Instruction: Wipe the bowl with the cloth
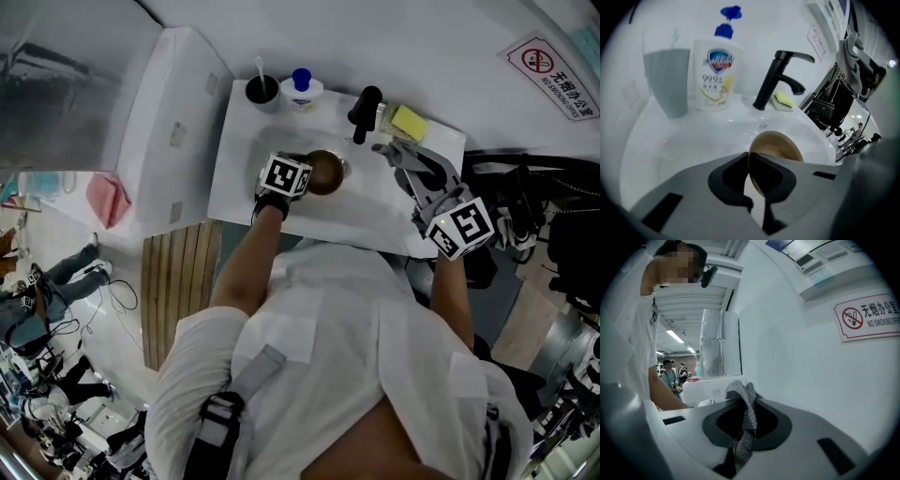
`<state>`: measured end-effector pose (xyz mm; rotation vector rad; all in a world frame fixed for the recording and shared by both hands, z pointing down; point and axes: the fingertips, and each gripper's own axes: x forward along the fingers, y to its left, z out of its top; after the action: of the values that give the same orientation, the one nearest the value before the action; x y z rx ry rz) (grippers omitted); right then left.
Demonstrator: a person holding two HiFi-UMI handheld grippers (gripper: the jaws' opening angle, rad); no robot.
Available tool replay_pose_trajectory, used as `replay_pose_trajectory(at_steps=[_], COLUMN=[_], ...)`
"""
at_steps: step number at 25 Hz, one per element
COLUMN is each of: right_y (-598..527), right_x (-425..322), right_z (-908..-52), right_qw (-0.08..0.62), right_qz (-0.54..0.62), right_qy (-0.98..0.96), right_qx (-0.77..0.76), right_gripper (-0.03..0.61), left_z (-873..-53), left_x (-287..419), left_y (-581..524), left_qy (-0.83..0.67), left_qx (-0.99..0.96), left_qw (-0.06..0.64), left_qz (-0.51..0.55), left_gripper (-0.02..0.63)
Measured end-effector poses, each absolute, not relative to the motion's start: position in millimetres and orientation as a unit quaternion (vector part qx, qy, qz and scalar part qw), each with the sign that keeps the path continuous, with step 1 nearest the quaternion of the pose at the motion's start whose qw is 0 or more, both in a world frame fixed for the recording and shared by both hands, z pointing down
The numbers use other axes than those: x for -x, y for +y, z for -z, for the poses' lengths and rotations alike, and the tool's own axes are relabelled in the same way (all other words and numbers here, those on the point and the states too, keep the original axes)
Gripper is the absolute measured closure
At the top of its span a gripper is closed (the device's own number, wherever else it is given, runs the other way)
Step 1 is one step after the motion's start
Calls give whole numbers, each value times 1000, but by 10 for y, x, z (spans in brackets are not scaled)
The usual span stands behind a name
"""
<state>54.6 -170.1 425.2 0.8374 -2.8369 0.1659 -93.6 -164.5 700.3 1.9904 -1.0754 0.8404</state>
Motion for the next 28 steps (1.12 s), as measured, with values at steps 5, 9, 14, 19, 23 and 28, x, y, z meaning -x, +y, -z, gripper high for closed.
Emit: replay_pose_trajectory(at_steps=[5, 9, 14, 19, 23, 28], right_y=[-1679, -1667, -1821, -1922, -1857, -1684], right_x=[-278, -93, -44, 88, 182, 221], right_z=[-4166, -4119, -3955, -3901, -4121, -4447], right_qw=[76, 92, 102, 195, 288, 375], right_qz=[-47, -19, 5, 128, 182, 199], right_qy=[-962, -965, -958, -926, -901, -880], right_qx=[-257, -245, -270, -295, -270, -214], right_gripper=[532, 532, 532, 531, 524, 366], left_z=[-6234, -5608, -4941, -4629, -4559, -4603], left_x=[951, 897, 766, 591, 473, 465], left_y=[-1784, -1913, -2012, -2063, -2033, -1999], left_qy=[-429, -443, -441, -434, -423, -424], left_qx=[-785, -801, -820, -833, -843, -842], left_qw=[305, 251, 176, 158, 164, 183], left_qz=[-325, -316, -318, -305, -289, -280], left_gripper=[592, 594, 594, 594, 594, 594])
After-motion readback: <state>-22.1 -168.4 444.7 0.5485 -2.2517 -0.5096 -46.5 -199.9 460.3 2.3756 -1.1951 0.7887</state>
